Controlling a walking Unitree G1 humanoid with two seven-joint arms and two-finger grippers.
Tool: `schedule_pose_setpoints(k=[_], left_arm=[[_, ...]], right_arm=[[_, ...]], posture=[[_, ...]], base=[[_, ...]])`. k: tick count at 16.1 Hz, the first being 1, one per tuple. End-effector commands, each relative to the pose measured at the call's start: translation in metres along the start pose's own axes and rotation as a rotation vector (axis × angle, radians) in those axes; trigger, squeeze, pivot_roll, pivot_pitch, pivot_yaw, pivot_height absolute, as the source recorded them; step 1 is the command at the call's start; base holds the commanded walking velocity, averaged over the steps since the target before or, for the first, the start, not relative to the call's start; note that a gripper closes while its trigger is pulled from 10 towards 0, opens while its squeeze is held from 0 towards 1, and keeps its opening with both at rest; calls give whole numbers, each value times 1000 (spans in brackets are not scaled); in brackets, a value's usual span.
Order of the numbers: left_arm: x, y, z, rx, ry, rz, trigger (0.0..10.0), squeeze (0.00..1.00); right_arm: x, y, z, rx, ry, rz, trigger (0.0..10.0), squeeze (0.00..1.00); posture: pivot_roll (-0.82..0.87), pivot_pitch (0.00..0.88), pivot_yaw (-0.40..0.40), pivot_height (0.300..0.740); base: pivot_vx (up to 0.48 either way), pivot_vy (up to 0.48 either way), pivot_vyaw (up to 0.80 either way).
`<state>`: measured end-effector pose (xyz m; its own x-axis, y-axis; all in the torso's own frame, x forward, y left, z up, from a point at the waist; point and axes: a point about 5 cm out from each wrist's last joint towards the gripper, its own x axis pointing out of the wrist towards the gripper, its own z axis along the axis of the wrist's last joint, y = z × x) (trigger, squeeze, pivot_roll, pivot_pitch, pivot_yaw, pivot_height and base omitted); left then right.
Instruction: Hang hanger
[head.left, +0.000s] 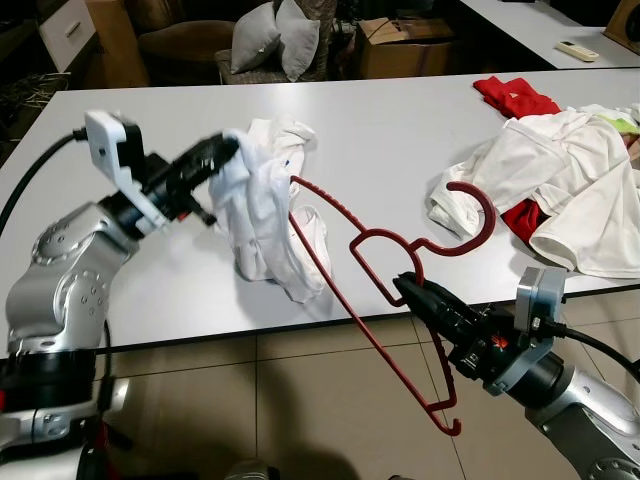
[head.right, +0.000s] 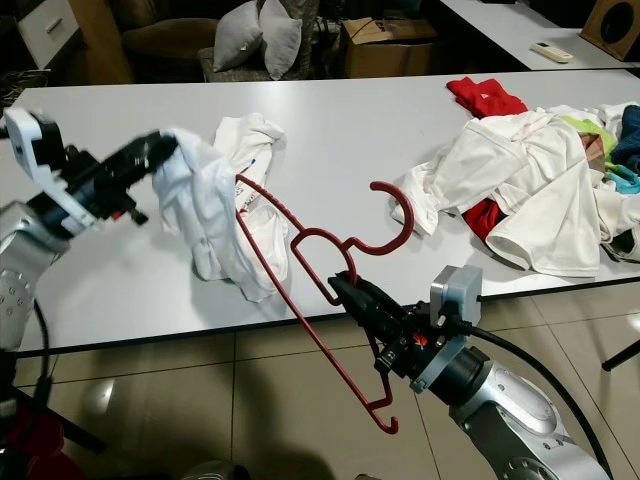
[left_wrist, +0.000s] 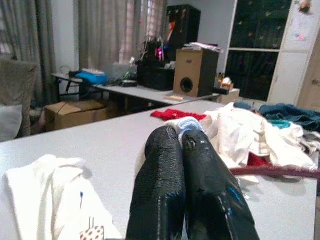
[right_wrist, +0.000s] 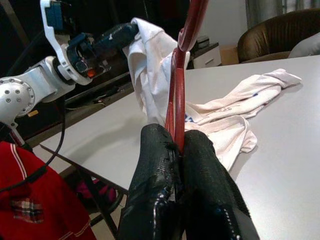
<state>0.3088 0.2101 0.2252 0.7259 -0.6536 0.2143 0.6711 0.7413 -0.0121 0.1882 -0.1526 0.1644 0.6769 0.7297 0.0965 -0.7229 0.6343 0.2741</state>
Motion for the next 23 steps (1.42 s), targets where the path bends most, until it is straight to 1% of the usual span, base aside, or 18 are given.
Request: schedule_pose_setpoints(k=[1, 2, 4, 5, 8, 10, 11, 12, 13, 15, 16, 17, 18, 19, 20, 21, 22, 23], left_arm=[[-3, 0, 2, 23, 27, 8, 10000, 0], [-7, 1, 0, 21, 48, 8, 10000, 1000], [-14, 2, -2, 21, 79, -4, 10000, 1000], [-26, 6, 0, 24, 105, -15, 10000, 1000], [-43, 18, 7, 17, 146, -9, 10000, 1000], [-48, 23, 13, 24, 160, -20, 10000, 1000], [-48, 26, 20, 45, 156, -39, 10000, 1000], [-31, 25, 30, 72, 146, -130, 10000, 1000], [-21, 22, 32, 80, 149, -188, 10000, 1000], [0, 17, 33, 144, 184, -281, 10000, 1000], [3, 17, 33, 151, 189, -299, 10000, 1000], [13, 17, 33, 116, 204, -362, 10000, 1000], [16, 17, 30, 91, 240, -415, 10000, 769], [17, 17, 28, 92, 259, -432, 10000, 769], [14, 18, 20, 81, 354, -512, 10000, 122], [14, 19, 18, 81, 369, -527, 10000, 0], [14, 20, 17, 82, 373, -533, 10000, 0], [16, 25, 14, 97, 393, -520, 10000, 0]], right_arm=[[1, -1, 5, -9, -28, 2, 10000, 0], [1, -1, 5, -8, -29, 3, 10000, 0], [1, -1, 5, -3, -32, 5, 10000, 0], [2, 0, 4, 3, -34, 8, 10000, 0], [3, 0, 4, 10, -34, 12, 10000, 0], [3, 1, 3, 13, -33, 18, 10000, 0], [3, 1, 3, 15, -30, 26, 10000, 0], [3, 2, 2, 20, -18, 45, 10000, 0], [3, 2, 1, 23, -9, 55, 10000, 0], [1, 3, -1, 24, 12, 77, 10000, 0], [1, 4, -1, 25, 14, 81, 10000, 0], [0, 3, -1, 8, 19, 79, 10000, 0], [-1, 3, 0, -1, 17, 79, 10000, 0], [-1, 3, 0, -4, 16, 80, 10000, 0], [-3, 4, 2, -9, 18, 91, 10000, 0], [-4, 4, 2, -10, 20, 98, 10000, 0], [-4, 5, 2, -10, 22, 103, 10000, 0], [-6, 6, 3, -11, 27, 116, 10000, 0]], posture=[[-5, 34, 13, 740], [-5, 34, 13, 740], [-1, 35, 11, 740], [3, 35, 10, 740], [7, 37, 10, 740], [11, 36, 9, 740], [14, 35, 6, 740], [16, 33, 4, 740], [15, 32, 4, 740], [13, 30, 8, 740], [13, 30, 8, 740], [12, 30, 10, 740], [7, 28, 19, 740], [5, 29, 21, 740], [2, 28, 30, 740], [2, 27, 31, 740], [2, 27, 31, 740], [0, 26, 31, 740]], base=[[0, 0, 0], [0, 0, 0], [0, 0, 0], [0, 0, 0], [0, 0, 0], [0, 0, 0], [0, 0, 0], [0, 0, 0], [0, 0, 0], [0, 0, 0], [0, 0, 0], [0, 0, 0], [0, 0, 0], [0, 0, 0], [0, 0, 0], [0, 0, 0], [0, 0, 0], [0, 0, 0]])
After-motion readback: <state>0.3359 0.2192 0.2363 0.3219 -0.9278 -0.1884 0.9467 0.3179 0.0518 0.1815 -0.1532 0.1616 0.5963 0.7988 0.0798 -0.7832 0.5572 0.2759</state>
